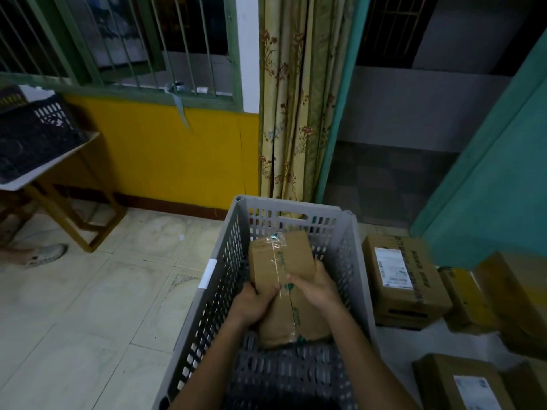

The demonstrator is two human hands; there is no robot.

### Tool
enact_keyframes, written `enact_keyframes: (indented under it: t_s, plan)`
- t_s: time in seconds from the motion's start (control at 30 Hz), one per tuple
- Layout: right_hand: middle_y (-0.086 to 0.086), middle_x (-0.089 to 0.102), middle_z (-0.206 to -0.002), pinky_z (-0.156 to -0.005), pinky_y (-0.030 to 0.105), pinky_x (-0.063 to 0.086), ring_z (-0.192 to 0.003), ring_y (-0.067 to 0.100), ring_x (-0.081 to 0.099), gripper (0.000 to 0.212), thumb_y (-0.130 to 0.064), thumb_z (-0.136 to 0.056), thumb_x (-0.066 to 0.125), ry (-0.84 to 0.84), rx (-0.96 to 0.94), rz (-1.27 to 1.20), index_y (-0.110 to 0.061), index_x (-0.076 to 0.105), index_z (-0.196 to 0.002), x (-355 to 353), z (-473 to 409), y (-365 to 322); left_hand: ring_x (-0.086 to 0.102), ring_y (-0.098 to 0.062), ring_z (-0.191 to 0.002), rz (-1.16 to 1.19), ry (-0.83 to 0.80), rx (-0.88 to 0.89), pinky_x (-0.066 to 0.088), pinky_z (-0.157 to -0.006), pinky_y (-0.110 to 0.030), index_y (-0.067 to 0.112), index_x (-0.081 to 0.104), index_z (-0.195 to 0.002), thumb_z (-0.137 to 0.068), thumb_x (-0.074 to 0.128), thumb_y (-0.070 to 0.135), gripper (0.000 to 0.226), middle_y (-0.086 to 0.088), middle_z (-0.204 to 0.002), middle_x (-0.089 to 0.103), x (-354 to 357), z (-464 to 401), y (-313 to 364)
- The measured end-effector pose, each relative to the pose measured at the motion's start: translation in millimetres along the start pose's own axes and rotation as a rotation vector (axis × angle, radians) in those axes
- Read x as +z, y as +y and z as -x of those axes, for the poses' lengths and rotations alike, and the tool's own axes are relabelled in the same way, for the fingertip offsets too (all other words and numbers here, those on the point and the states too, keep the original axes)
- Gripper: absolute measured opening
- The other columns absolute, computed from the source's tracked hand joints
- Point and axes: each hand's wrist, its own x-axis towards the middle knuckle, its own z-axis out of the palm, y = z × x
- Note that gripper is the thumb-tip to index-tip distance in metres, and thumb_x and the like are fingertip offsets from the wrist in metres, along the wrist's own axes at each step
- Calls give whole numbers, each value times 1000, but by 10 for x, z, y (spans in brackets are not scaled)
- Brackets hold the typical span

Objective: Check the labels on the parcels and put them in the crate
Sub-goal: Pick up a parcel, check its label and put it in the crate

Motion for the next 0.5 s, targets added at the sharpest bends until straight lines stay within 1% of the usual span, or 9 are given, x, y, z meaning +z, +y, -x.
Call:
enact_keyframes:
  t_s: [0.07,0.1,0.17,0.2,0.23,0.3,0.37,0.4,0.5]
  plan:
    - [-1,64,-127,-88,29,44,-103,16,57,62,-39,-84,80,3,15,81,-23,49,-136,47,-96,12,67,-25,-115,12,34,-30,54,-101,-38,16,54,-141,-51,63,98,122,-7,-134,67,87,-171,-119]
    - [1,64,-129,-89,31,47,-105,18,59,62,-42,-84,79,17,19,136,-22,49,-135,70,-130,23,67,-26,-115,7,40,-56,53,-101,-38,14,56,-139,-56,63,95,116,-8,-133,67,128,-220,-142]
    - [6,61,-133,-92,37,52,-113,26,61,65,-50,-85,73,33,31,282,-21,46,-136,107,-191,94,65,-31,-117,-1,53,-89,52,-101,-37,9,56,-139,-74,64,82,97,-14,-133,66,163,-85,22]
    - [9,58,-136,-93,40,53,-117,30,60,69,-55,-86,69,30,38,377,-20,43,-140,117,-210,135,63,-34,-119,-11,77,-115,51,-101,-36,4,55,-139,-83,61,75,90,-18,-135,64,194,-74,58]
    - [12,53,-141,-95,42,52,-122,33,57,74,-58,-88,64,28,57,481,-19,37,-145,123,-217,169,62,-36,-122,-29,116,-155,50,-101,-35,-1,51,-140,-88,57,73,90,-21,-137,61,233,-78,86]
    - [15,42,-149,-103,47,46,-133,37,45,79,-63,-92,54,71,77,705,-22,27,-154,137,-227,256,59,-39,-125,-9,181,-240,49,-103,-39,-7,40,-143,-90,53,73,97,-26,-140,55,328,-84,137]
    - [15,35,-150,-109,53,38,-139,39,33,68,-63,-95,48,145,34,928,-27,31,-152,169,-189,317,56,-40,-127,76,212,-316,48,-104,-41,-8,31,-146,-92,54,70,97,-27,-144,50,437,-85,175]
    - [15,34,-149,-109,53,39,-138,39,30,61,-60,-97,46,161,17,985,-28,36,-148,191,-176,353,54,-40,-130,108,225,-359,47,-104,-40,-9,27,-146,-93,53,68,97,-27,-146,47,500,-84,197]
    - [15,32,-144,-101,46,46,-132,36,34,48,-53,-101,43,148,2,1009,-28,44,-142,237,-175,425,53,-40,-130,246,257,-462,48,-103,-41,-11,24,-144,-93,57,65,98,-27,-147,46,620,-119,239]
